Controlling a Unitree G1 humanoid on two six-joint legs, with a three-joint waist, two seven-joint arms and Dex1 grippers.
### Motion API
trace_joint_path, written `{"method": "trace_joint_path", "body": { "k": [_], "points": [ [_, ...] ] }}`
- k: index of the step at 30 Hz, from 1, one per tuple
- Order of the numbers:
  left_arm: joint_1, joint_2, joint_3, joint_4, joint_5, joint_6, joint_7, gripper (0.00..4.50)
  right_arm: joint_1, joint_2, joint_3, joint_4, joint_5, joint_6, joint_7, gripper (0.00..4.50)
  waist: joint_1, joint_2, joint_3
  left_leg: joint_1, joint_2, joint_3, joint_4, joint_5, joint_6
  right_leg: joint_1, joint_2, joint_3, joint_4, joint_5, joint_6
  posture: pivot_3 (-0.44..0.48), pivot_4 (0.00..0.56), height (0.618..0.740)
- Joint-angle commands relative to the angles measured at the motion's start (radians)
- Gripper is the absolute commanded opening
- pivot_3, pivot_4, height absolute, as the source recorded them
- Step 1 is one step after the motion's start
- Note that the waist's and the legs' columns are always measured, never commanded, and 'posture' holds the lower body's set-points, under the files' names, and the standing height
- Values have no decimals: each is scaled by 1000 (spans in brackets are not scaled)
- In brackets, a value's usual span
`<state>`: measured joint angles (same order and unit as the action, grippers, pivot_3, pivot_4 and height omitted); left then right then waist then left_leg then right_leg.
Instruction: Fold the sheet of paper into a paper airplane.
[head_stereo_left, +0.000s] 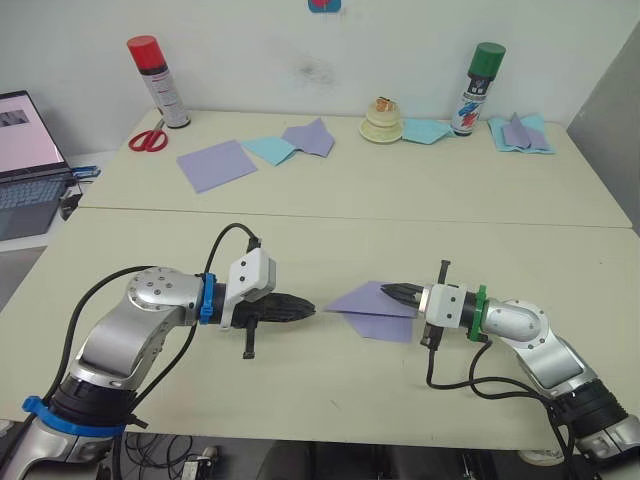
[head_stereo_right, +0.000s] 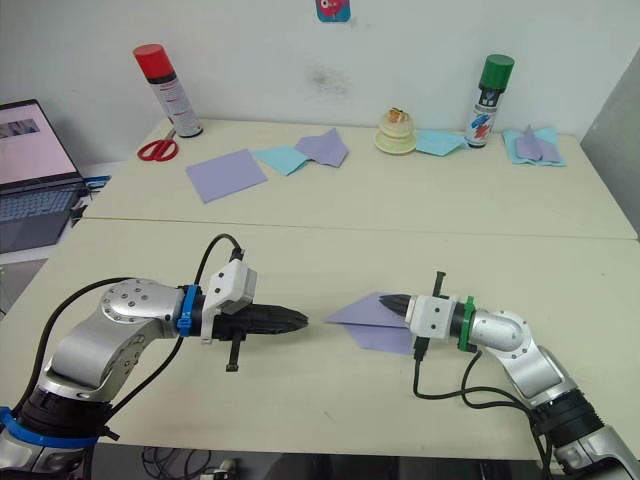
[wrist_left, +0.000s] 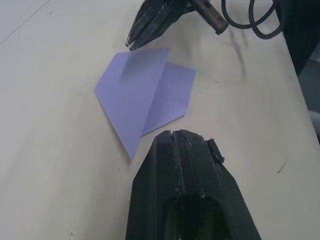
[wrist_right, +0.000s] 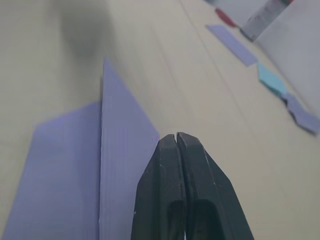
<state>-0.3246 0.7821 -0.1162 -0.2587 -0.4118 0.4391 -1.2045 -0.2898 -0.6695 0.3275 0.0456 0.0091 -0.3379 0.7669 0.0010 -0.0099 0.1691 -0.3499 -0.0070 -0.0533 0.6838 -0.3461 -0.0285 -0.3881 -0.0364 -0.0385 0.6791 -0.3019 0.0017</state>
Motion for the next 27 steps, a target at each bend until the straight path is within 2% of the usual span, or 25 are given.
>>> {"method": "trace_joint_path", "body": {
  "k": [1,11,16,23,27],
  "points": [
    [-7,-14,-7,25,28,-49,15,0,6,-2,7,1,-30,3,42,28,-2,0,0,0,0,0,0,0,0,0,0,0,0,0,0,0,150,717],
    [-36,-84,-65,108,98,-112,26,0,42,5,25,1,-113,-54,74,28,-2,0,0,0,0,0,1,0,0,0,0,0,1,0,0,0,150,717],
    [-76,-153,-120,173,147,-128,47,0,45,13,28,7,-153,-55,63,28,-2,0,0,0,0,0,4,0,0,1,0,0,2,0,0,0,150,717],
    [-120,-277,-173,360,213,-185,88,0,47,24,23,9,-170,-32,59,28,-2,0,0,-1,0,0,10,0,0,1,0,-1,4,0,0,0,150,717],
    [-118,-296,-203,425,254,-235,79,0,49,28,23,2,-174,-26,58,28,-2,0,-1,-2,0,-1,10,0,0,1,0,-1,4,0,1,0,150,717]
  ]
}}
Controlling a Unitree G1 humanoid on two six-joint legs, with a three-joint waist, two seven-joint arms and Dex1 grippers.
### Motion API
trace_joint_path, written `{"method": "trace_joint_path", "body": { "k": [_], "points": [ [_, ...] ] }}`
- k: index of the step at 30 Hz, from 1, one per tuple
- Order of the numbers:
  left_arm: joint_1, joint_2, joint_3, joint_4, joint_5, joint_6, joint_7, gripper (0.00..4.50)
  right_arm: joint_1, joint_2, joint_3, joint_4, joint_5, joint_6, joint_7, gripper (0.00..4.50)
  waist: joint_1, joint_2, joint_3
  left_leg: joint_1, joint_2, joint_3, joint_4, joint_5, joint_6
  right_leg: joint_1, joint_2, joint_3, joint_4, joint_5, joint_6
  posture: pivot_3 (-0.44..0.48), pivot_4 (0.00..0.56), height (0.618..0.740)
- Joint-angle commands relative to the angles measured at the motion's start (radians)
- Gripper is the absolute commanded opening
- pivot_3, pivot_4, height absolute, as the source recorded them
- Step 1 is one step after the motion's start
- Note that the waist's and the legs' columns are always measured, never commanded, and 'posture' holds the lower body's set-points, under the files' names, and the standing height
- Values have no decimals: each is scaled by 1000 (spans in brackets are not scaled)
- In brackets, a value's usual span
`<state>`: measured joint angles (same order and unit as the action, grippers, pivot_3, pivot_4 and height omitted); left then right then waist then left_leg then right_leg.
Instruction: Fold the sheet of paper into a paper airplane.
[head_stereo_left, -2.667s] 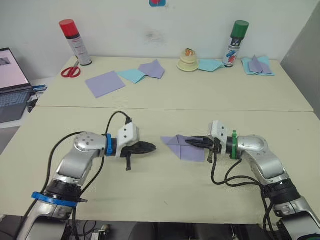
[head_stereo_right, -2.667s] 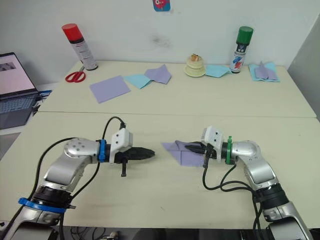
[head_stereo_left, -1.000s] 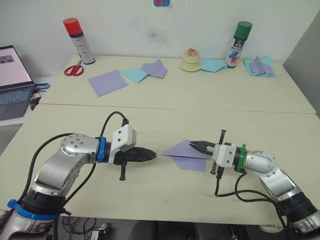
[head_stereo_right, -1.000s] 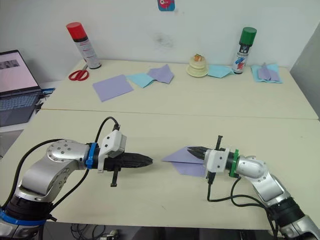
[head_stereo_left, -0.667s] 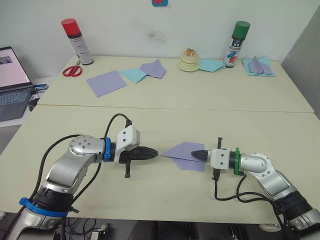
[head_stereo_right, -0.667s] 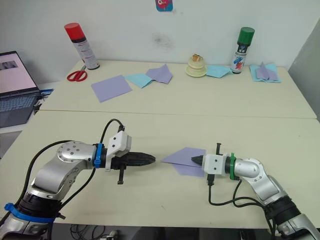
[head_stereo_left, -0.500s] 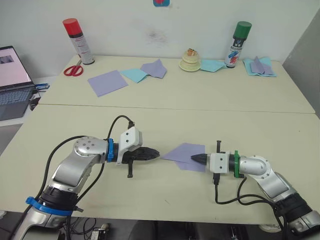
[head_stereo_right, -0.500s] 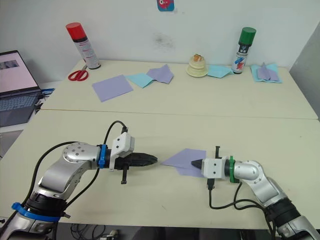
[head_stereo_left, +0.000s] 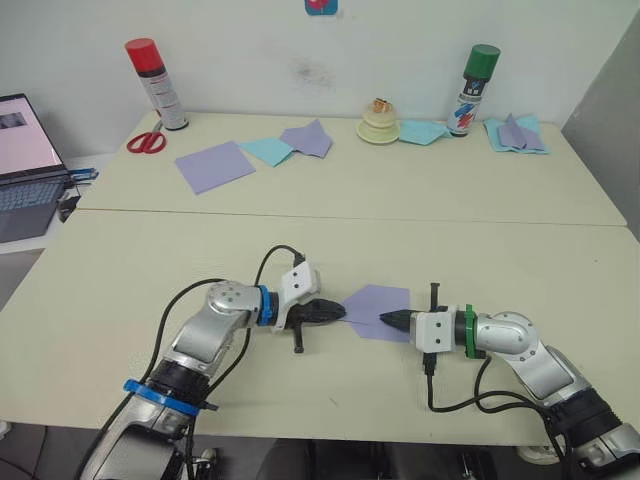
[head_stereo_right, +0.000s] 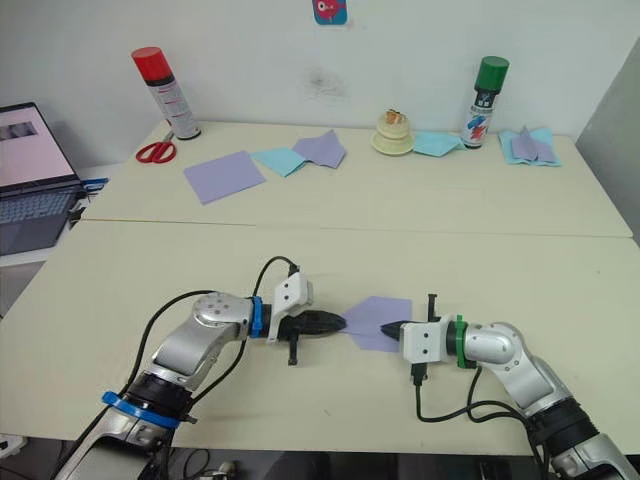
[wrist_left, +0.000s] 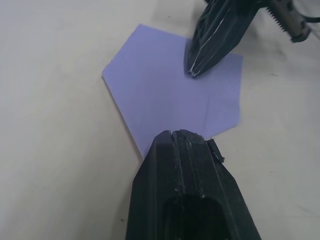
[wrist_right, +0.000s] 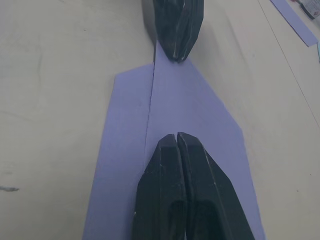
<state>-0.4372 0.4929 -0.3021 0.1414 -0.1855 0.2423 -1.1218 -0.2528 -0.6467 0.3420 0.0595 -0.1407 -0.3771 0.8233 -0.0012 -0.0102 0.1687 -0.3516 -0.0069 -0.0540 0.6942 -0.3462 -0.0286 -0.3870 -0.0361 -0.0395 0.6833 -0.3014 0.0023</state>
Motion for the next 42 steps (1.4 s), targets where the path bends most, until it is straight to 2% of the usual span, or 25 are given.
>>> {"method": "trace_joint_path", "body": {
  "k": [1,9,13,16,23,27,30,42],
  "points": [
    [-2,-8,-20,36,33,-44,-6,0,13,6,8,-14,-25,15,0,28,0,0,-1,0,0,0,0,0,0,0,0,0,0,0,0,0,150,717],
    [11,-4,-33,98,60,-79,-18,0,22,21,-18,-38,5,55,-6,28,0,0,-4,1,0,0,1,0,0,2,0,0,0,0,0,0,150,717],
    [10,-5,-39,123,77,-104,-16,0,26,44,-116,-126,181,282,12,28,0,0,-5,1,0,0,1,0,0,2,0,0,0,0,0,0,150,717],
    [8,-5,-48,132,88,-127,-18,0,25,25,-201,-199,327,497,45,583,1,0,-5,1,0,0,1,0,0,2,0,0,0,0,0,0,150,717],
    [8,-11,-57,138,97,-157,-16,0,-22,-4,-312,-238,553,1027,35,3018,1,1,-5,2,0,-1,1,0,0,3,-1,0,0,0,0,0,150,717],
    [9,-11,-59,138,103,-168,-15,0,-72,0,-323,-207,624,1247,24,3018,1,1,-5,1,0,-1,1,0,0,3,-1,0,0,0,0,0,150,717],
    [14,-11,-58,134,104,-169,-13,0,-108,17,-324,-159,656,1339,15,3018,0,1,-6,1,-1,-1,1,0,1,3,-1,0,-1,0,0,0,150,717],
    [18,-5,-59,133,107,-169,-16,0,-263,157,-296,53,705,1424,66,3018,-1,1,-11,2,-1,-1,1,-1,1,3,-1,0,0,1,1,0,150,717]
  ]
}}
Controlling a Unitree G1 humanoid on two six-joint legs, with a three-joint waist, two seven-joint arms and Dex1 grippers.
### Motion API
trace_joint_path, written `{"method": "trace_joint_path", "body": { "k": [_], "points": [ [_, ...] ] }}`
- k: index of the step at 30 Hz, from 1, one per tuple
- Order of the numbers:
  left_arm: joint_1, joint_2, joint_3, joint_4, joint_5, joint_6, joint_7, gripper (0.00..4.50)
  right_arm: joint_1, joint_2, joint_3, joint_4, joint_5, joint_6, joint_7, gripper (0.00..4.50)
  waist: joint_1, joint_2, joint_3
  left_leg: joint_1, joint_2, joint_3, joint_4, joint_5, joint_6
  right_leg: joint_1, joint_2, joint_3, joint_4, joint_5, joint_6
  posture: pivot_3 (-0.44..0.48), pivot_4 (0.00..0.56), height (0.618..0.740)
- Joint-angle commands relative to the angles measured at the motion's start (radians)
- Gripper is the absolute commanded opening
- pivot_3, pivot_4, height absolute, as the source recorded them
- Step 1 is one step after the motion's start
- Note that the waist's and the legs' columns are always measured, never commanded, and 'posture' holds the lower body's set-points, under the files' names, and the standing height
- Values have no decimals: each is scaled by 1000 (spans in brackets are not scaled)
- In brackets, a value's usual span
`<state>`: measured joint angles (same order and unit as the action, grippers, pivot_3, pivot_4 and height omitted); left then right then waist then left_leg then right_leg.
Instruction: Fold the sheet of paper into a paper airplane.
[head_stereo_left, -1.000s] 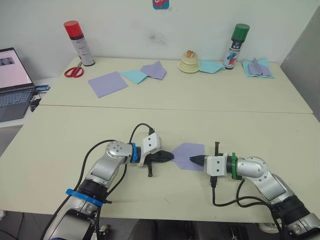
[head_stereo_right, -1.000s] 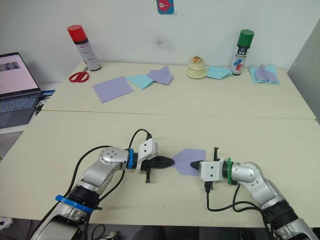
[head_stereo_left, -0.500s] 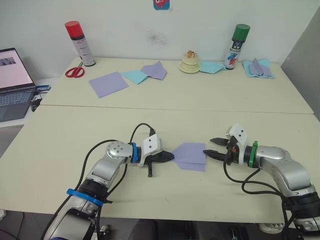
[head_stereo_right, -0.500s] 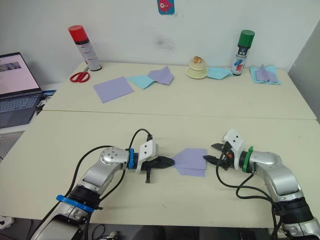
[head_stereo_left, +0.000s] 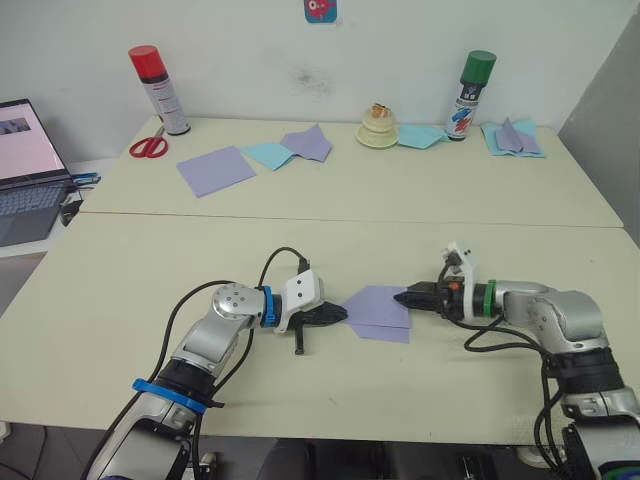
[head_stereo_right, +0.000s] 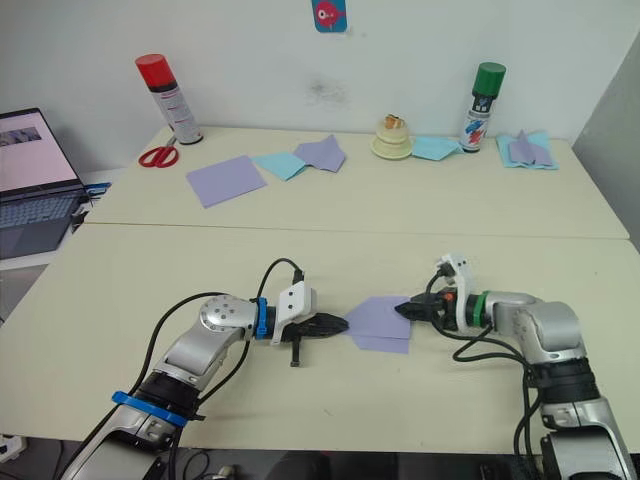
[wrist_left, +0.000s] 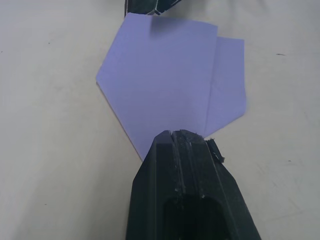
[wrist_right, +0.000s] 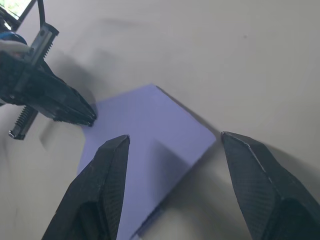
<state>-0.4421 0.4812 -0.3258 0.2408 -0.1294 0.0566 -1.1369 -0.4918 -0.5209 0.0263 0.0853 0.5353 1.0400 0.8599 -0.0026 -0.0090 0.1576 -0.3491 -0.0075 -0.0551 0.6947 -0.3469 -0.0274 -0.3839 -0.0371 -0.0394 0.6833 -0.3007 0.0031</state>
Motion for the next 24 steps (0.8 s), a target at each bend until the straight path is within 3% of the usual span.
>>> {"method": "trace_joint_path", "body": {
  "k": [1,12,15,22,24],
  "points": [
    [23,7,-35,33,51,17,-1,0,-31,36,23,37,28,7,38,3018,0,0,0,0,0,0,0,0,0,0,0,0,0,0,0,0,150,717],
    [26,15,-37,33,56,15,-5,0,-71,91,43,111,28,7,92,3018,0,1,0,0,0,0,-1,0,0,0,0,0,-1,0,0,0,150,717],
    [29,19,-37,32,57,12,-8,0,-74,102,40,121,26,-2,89,2432,0,1,0,0,0,0,-1,0,0,0,0,0,-1,0,0,0,150,717],
    [31,20,-38,34,63,4,-11,0,-75,127,24,144,25,-11,67,19,0,-1,-4,0,0,0,-1,0,0,0,0,0,-1,0,0,0,150,717],
    [32,19,-38,35,66,0,-12,0,-76,130,22,147,27,-8,64,19,0,-1,-5,1,0,0,-1,0,0,1,0,0,-1,0,0,0,150,717]
  ]
}}
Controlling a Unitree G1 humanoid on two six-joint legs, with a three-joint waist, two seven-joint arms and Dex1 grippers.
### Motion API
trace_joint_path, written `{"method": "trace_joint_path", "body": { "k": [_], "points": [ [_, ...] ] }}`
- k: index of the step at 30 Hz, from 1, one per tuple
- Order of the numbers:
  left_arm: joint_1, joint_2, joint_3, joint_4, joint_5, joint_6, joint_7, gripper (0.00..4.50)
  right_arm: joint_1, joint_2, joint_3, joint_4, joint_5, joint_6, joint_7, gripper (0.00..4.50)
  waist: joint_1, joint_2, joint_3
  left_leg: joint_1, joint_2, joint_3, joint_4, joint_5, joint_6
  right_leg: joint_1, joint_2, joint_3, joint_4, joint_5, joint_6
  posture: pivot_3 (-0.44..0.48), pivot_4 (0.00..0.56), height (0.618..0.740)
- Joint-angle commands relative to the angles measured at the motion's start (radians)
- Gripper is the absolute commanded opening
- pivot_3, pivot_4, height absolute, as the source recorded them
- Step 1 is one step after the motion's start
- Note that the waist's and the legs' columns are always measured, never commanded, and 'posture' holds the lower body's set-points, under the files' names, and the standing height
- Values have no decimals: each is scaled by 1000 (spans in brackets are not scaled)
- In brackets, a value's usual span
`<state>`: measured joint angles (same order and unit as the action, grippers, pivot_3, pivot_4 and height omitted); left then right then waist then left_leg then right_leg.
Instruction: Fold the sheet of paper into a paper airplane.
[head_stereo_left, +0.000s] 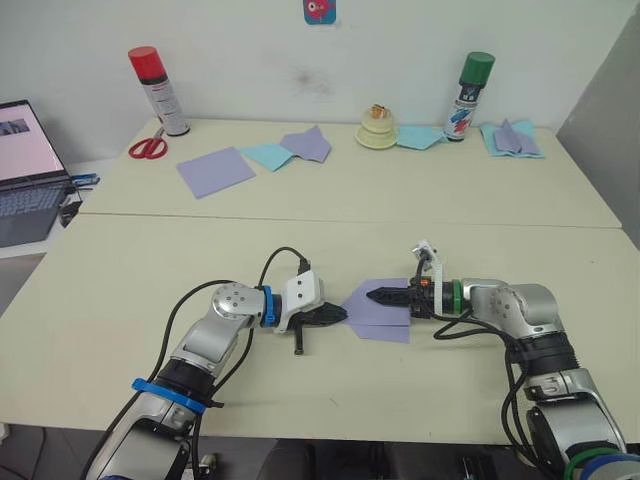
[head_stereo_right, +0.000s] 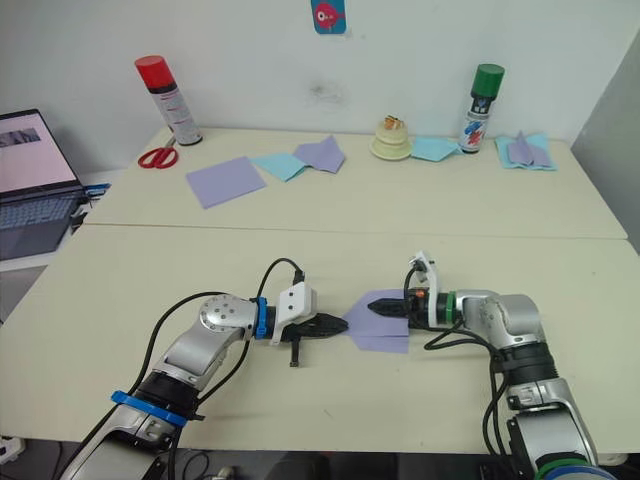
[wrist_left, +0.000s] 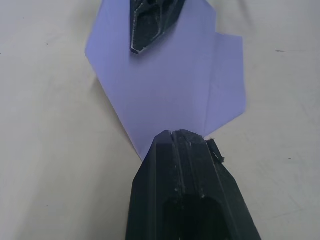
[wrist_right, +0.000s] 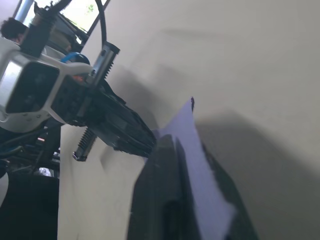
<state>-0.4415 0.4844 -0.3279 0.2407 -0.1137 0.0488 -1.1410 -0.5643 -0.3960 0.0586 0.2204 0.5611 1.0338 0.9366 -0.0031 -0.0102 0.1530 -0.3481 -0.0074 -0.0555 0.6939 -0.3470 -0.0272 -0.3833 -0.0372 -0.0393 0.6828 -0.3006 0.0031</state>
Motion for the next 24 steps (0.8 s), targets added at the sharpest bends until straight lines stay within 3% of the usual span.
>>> {"method": "trace_joint_path", "body": {
  "k": [1,16,24],
  "points": [
    [31,16,-37,37,51,7,-8,0,-3,5,-7,12,0,-1,-12,19,0,0,0,0,0,0,0,0,0,0,0,0,0,0,0,0,150,717],
    [27,-56,22,-14,-44,110,-7,0,40,-19,42,-31,-53,-47,-23,19,1,0,0,-1,0,0,0,0,1,0,0,0,-1,0,0,0,150,717],
    [11,-73,6,32,-9,90,-4,0,53,-23,43,-49,-49,-41,-32,19,1,0,0,-1,0,0,0,0,1,0,0,0,-1,0,0,0,150,717]
  ]
}}
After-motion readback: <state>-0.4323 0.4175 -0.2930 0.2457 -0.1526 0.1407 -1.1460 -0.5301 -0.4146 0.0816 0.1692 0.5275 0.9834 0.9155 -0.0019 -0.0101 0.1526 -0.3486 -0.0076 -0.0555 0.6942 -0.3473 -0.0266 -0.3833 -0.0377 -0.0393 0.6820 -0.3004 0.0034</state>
